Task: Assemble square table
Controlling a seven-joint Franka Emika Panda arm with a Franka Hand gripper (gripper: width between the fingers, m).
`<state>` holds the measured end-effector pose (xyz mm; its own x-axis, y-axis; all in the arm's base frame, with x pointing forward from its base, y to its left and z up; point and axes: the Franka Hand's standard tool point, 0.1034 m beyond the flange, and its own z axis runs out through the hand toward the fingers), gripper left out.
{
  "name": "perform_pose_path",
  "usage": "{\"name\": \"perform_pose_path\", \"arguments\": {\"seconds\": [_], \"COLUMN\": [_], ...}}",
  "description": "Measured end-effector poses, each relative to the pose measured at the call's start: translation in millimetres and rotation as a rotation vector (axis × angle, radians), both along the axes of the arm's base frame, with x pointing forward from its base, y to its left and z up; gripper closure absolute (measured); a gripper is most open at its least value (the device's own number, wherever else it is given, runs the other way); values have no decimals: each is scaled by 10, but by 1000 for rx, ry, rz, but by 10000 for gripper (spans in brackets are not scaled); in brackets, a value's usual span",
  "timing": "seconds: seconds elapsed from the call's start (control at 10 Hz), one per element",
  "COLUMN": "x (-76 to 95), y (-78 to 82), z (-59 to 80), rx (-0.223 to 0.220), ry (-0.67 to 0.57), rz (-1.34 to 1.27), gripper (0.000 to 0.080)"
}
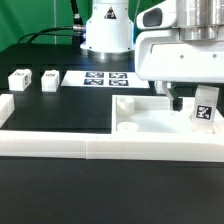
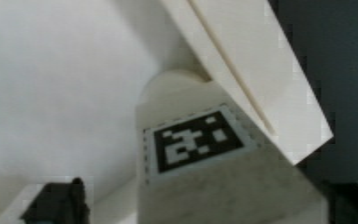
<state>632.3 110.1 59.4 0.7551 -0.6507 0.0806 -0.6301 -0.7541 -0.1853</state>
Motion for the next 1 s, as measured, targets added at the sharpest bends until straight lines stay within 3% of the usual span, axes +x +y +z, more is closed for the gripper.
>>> {"name": "perform_pose_path", "arguments": {"seconds": [0.1,0.2,0.3,1.0], "x": [-1,2,2,-20], "y": [3,-7,-53,-176], "z": [0,2,0,-1], "rx": [13,22,22,5], "ry": [6,11,14,28], "rz": [-68,-129,-161,-294], "gripper": [275,413,457,457]}}
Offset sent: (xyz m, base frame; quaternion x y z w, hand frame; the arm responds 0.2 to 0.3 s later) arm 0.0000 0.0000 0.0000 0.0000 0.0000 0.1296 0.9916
